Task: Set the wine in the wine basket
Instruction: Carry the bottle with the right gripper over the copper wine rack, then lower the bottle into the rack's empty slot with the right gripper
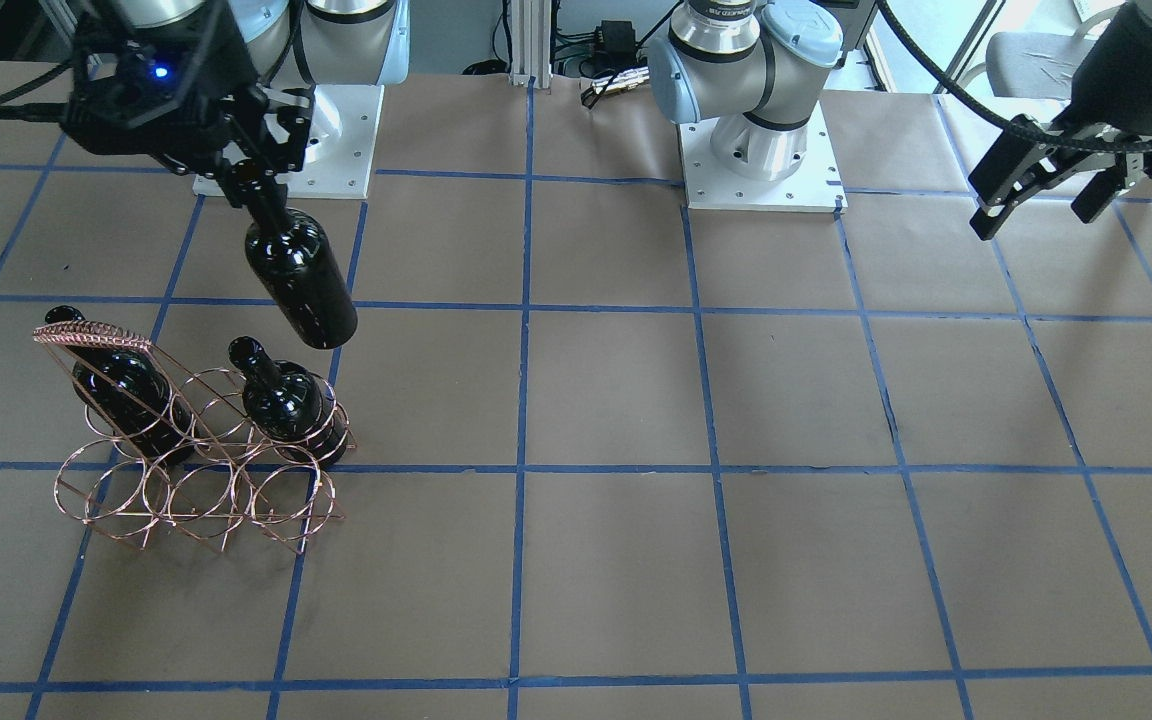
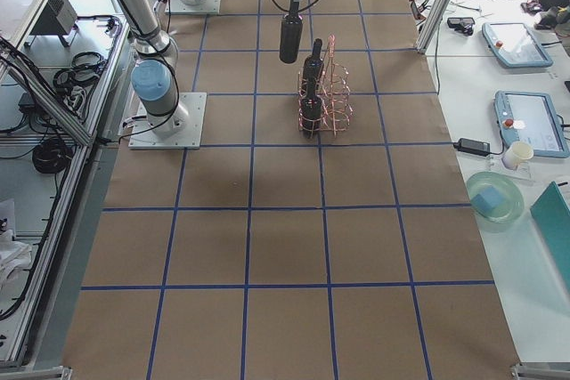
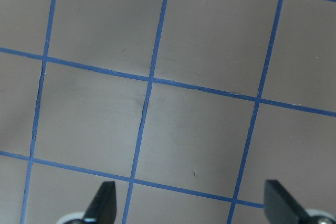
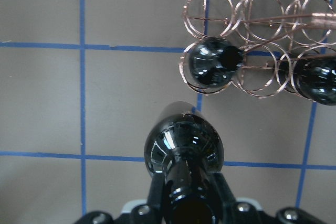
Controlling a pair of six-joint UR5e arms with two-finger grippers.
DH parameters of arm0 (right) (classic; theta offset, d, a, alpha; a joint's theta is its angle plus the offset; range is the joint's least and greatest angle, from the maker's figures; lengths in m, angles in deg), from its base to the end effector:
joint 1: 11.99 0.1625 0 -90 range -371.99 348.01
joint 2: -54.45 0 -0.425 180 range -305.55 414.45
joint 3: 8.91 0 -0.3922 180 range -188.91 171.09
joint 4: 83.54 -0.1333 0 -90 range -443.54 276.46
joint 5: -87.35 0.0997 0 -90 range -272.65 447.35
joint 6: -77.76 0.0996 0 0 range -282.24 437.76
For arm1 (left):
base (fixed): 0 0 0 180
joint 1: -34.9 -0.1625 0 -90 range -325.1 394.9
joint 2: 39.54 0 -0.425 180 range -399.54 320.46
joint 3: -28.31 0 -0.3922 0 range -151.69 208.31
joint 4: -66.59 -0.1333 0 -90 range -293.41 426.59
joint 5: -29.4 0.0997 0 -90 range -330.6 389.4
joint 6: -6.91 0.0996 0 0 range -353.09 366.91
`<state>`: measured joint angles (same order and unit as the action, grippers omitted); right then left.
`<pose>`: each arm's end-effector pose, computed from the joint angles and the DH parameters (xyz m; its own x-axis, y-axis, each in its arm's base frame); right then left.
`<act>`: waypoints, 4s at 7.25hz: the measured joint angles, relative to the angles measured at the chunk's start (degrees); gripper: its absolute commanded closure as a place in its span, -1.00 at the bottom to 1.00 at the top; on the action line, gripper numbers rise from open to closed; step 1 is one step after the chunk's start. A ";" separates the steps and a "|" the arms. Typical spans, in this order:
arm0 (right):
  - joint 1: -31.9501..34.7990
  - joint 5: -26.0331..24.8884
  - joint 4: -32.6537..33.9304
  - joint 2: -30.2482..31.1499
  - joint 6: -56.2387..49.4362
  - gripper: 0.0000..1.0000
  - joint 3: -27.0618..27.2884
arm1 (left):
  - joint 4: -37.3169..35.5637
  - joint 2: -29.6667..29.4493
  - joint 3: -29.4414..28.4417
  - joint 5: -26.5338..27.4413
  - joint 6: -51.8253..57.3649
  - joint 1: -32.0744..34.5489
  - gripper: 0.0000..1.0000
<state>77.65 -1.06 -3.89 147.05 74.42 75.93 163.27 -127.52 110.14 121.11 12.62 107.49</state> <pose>0.1331 -0.4653 0.5361 -0.9983 -0.0507 -0.0303 -0.0520 0.9977 0.0435 0.0183 -0.4938 0.5634 -0.9782 -0.2046 -0.0357 -0.2023 0.9776 -0.0580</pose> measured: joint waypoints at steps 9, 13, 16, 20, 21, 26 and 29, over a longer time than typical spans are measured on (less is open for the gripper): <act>-9.72 -0.46 10.28 -3.17 -11.67 1.00 1.68 | -0.51 -0.57 1.97 -0.11 -23.03 16.30 -1.00; -9.77 -0.65 11.86 -4.03 -12.33 1.00 1.82 | -0.52 -0.57 2.10 0.65 -23.97 17.65 -1.00; -9.86 -0.52 11.88 -4.66 -12.65 1.00 2.44 | -0.63 -0.53 2.11 0.84 -23.83 17.67 -1.00; -10.16 0.40 15.51 -4.71 -11.94 1.00 6.87 | -0.67 -0.57 2.11 0.73 -23.15 17.60 -1.00; -10.18 0.39 16.42 -4.77 -11.90 1.00 7.71 | -0.64 -0.60 2.11 0.67 -20.40 17.61 -1.00; -10.19 -0.09 19.81 -5.04 -11.03 1.00 11.52 | -0.27 -0.62 2.18 0.86 -8.42 17.60 -1.00; -10.19 -0.91 19.91 -5.27 -9.97 -0.44 12.72 | -0.57 -0.62 2.13 0.99 -8.27 17.59 -1.00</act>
<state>67.46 -1.98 16.02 141.78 64.46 88.65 162.70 -128.13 112.27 122.09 4.35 125.08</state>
